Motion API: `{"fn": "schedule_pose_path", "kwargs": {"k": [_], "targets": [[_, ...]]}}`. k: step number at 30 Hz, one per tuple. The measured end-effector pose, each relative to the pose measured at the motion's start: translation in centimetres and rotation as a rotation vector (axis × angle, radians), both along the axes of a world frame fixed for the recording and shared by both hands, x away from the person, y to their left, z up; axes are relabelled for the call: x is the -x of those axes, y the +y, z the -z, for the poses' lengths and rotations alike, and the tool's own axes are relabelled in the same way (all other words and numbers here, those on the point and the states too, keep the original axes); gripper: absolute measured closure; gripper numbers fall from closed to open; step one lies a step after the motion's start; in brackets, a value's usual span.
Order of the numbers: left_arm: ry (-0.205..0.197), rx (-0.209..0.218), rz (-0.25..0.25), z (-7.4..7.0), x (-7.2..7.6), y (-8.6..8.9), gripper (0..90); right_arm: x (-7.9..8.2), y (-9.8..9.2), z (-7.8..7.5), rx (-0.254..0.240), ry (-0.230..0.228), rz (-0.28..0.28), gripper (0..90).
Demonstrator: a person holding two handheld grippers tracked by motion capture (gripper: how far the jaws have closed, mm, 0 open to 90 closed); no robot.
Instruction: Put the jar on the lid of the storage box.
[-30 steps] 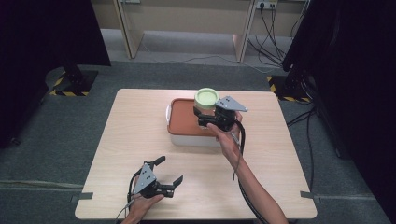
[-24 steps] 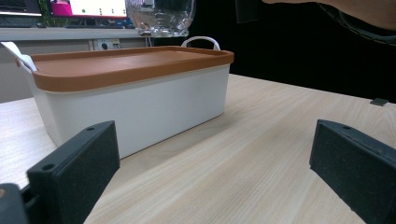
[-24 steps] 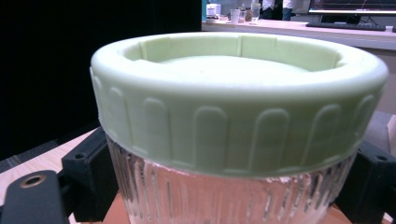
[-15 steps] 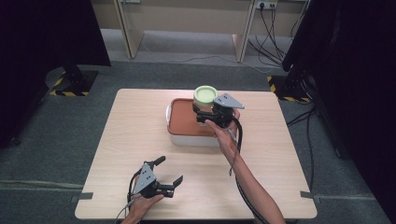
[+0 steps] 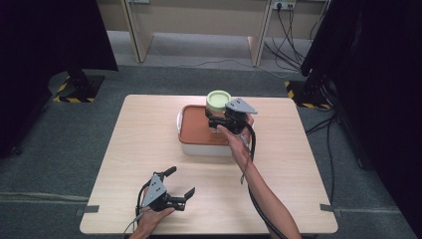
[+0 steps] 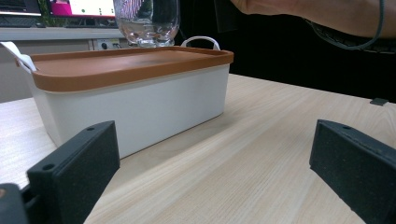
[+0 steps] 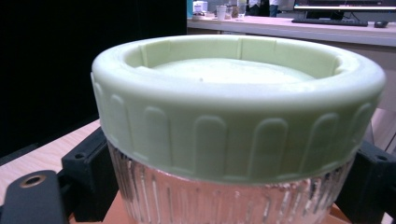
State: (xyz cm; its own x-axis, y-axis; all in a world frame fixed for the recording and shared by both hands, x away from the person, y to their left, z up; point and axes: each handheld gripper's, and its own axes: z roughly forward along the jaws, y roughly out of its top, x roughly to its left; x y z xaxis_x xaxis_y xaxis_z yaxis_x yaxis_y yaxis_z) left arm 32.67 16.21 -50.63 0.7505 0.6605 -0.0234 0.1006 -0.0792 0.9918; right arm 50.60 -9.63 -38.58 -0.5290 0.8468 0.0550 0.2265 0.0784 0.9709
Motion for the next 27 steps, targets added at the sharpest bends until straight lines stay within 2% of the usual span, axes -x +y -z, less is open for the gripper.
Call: {"fn": "schedule_pose_path", "kwargs": {"k": [27], "targets": [[-0.002, -0.002, 0.002, 0.0, 0.0, 0.0, 1.0, -1.6, 0.5, 1.2, -0.003, 0.004, 0.054, 11.7]]}}
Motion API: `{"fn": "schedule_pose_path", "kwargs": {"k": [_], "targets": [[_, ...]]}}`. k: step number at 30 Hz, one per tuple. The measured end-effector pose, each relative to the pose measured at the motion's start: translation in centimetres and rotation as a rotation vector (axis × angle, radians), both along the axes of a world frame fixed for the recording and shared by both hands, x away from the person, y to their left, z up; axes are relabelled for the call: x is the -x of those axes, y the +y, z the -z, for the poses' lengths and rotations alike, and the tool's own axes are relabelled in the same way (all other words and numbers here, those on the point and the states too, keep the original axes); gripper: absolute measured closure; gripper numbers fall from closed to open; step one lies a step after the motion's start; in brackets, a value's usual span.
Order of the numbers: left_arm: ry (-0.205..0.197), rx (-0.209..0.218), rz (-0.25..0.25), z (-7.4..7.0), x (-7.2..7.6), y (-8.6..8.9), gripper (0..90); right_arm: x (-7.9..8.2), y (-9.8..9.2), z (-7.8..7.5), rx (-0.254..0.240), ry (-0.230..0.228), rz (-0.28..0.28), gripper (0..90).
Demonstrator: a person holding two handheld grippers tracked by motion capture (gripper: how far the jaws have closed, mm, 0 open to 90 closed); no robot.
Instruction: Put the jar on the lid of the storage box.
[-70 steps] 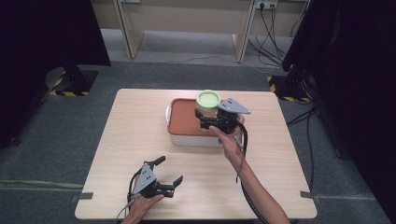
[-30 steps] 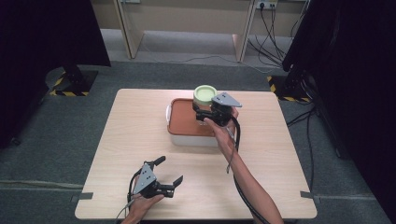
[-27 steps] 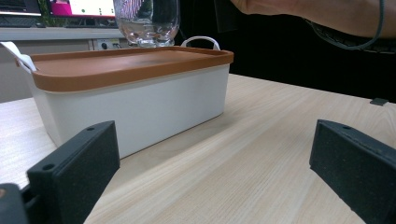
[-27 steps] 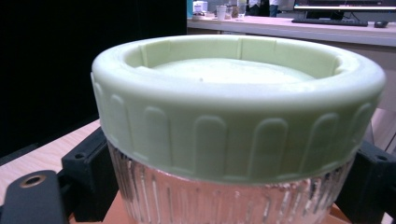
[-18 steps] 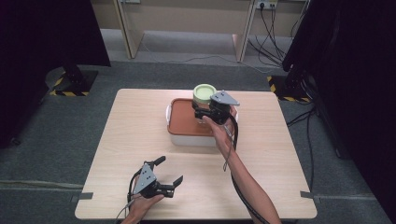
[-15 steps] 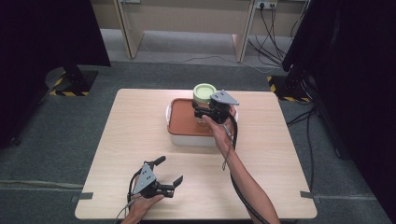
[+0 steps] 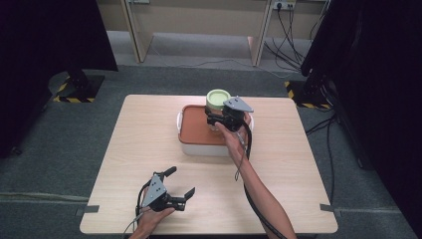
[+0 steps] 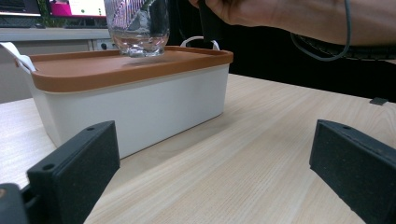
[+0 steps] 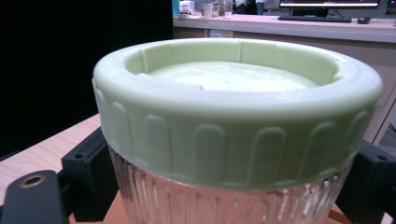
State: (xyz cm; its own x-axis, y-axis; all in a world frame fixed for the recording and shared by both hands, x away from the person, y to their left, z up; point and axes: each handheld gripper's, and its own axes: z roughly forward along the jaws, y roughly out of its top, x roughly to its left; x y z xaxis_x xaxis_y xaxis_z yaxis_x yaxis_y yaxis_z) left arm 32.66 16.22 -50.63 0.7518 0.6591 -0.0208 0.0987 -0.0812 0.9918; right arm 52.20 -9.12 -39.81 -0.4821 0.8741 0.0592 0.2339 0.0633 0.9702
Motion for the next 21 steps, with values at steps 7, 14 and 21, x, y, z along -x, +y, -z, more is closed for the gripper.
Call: {"fn": "schedule_pose_path", "kwargs": {"k": [7, 14, 21], "targets": [[0.001, 0.0, 0.0, 0.0, -0.01, 0.0, 1.0, -0.14, 0.11, 0.41, -0.006, 0.005, 0.0, 11.7], [-0.001, -0.001, 0.0, 0.0, 0.0, -0.01, 1.0, -0.15, 0.2, 0.77, -0.009, -0.001, 0.001, 11.7], [-0.002, -0.001, 0.0, 0.0, 0.01, -0.01, 1.0, 0.06, 0.35, 0.9, 0.003, -0.014, 0.002, 11.6]]}}
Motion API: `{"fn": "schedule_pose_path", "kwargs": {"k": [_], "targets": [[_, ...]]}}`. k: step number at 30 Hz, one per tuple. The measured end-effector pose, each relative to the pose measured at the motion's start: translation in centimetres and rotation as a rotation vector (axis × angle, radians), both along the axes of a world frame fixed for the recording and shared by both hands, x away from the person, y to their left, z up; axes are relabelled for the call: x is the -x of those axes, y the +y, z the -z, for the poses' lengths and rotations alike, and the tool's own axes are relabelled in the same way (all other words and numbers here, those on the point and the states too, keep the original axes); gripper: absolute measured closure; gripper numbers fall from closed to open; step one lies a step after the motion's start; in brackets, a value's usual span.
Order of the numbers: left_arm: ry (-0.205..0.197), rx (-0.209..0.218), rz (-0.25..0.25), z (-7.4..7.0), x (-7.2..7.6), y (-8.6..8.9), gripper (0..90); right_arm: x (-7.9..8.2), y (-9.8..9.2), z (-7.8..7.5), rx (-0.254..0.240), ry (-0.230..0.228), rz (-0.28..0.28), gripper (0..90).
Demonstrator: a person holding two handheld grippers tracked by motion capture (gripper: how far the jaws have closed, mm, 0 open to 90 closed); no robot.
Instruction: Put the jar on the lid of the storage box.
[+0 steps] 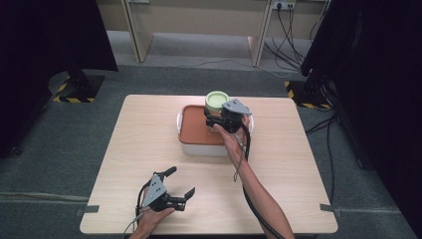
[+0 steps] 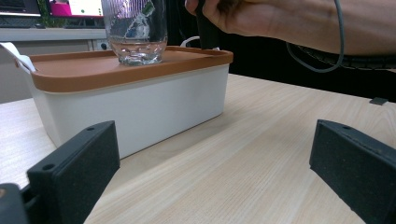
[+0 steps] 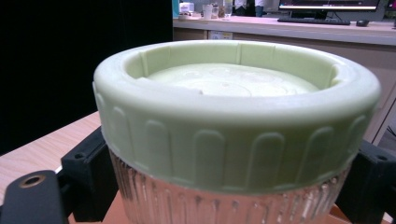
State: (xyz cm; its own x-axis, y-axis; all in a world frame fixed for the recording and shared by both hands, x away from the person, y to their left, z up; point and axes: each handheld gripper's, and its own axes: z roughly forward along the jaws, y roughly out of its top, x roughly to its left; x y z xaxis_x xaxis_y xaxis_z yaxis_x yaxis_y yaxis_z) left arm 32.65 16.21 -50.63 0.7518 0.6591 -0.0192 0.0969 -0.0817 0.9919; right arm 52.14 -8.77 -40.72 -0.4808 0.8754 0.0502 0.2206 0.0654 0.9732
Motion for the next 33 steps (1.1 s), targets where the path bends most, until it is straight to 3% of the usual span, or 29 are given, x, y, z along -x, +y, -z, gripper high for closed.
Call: {"fn": "schedule_pose_path", "kwargs": {"k": [8, 15, 33], "targets": [[-0.001, -0.001, 0.0, 0.0, 0.0, 0.0, 1.0, 0.1, -0.1, 0.1, -0.009, 0.002, 0.002, 10.8], [-0.002, -0.002, 0.0, 0.0, 0.0, 0.0, 1.0, 0.4, -0.6, -0.7, -0.02, 0.029, -0.006, 1.4], [-0.002, -0.003, -0.001, 0.0, 0.0, 0.0, 1.0, 1.2, -1.4, -0.7, -0.047, 0.039, -0.011, 0.4]]}}
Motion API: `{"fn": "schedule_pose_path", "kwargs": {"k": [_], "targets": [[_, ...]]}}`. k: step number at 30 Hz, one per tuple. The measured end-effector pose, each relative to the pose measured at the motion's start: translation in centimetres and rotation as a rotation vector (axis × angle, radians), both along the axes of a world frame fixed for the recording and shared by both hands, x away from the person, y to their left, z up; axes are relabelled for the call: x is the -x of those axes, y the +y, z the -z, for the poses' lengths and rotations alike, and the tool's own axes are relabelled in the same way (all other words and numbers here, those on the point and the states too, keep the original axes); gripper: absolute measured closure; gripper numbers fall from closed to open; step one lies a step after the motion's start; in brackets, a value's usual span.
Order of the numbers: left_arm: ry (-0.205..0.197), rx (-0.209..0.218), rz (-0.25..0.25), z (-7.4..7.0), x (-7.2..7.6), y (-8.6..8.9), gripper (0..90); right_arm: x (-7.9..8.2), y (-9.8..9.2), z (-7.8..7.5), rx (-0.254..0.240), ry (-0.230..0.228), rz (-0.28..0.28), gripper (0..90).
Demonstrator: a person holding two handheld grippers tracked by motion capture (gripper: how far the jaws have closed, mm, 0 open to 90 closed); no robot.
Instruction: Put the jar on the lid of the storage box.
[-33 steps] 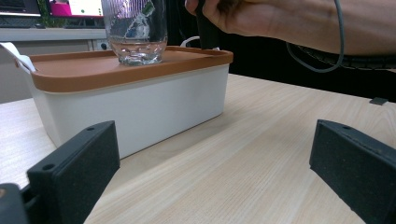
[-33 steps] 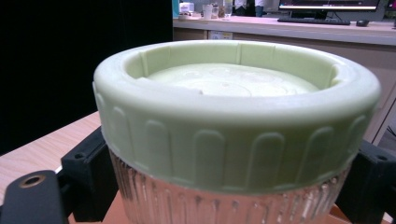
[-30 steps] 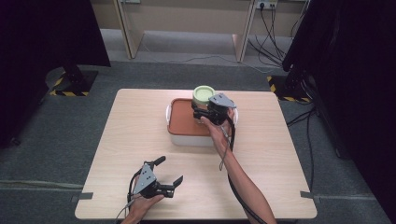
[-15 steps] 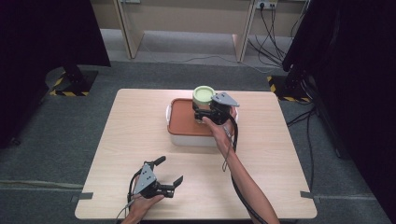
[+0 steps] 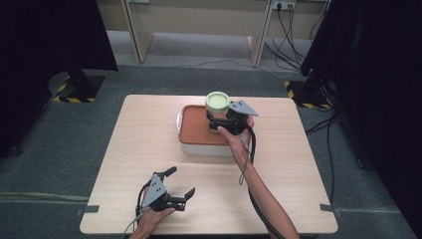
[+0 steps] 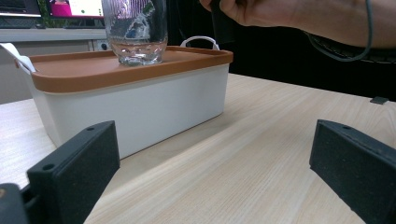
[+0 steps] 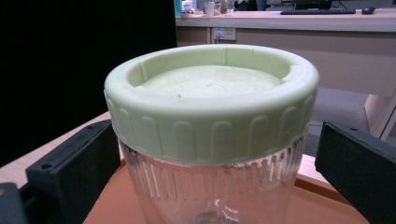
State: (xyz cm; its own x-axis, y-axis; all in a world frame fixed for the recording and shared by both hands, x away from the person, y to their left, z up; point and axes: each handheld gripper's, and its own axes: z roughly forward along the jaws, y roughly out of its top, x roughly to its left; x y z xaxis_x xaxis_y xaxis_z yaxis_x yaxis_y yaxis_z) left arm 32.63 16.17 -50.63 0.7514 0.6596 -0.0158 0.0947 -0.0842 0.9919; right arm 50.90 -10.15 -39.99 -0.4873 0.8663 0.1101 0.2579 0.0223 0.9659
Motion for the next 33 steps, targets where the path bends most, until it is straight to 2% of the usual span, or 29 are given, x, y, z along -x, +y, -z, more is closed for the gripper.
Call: {"fn": "schedule_pose_path", "kwargs": {"k": [33], "targets": [[0.0, 0.001, -0.002, 0.0, 0.0, 0.0, 1.0, 2.5, -1.6, 0.5, -0.019, -0.015, -0.044, 0.4]]}}
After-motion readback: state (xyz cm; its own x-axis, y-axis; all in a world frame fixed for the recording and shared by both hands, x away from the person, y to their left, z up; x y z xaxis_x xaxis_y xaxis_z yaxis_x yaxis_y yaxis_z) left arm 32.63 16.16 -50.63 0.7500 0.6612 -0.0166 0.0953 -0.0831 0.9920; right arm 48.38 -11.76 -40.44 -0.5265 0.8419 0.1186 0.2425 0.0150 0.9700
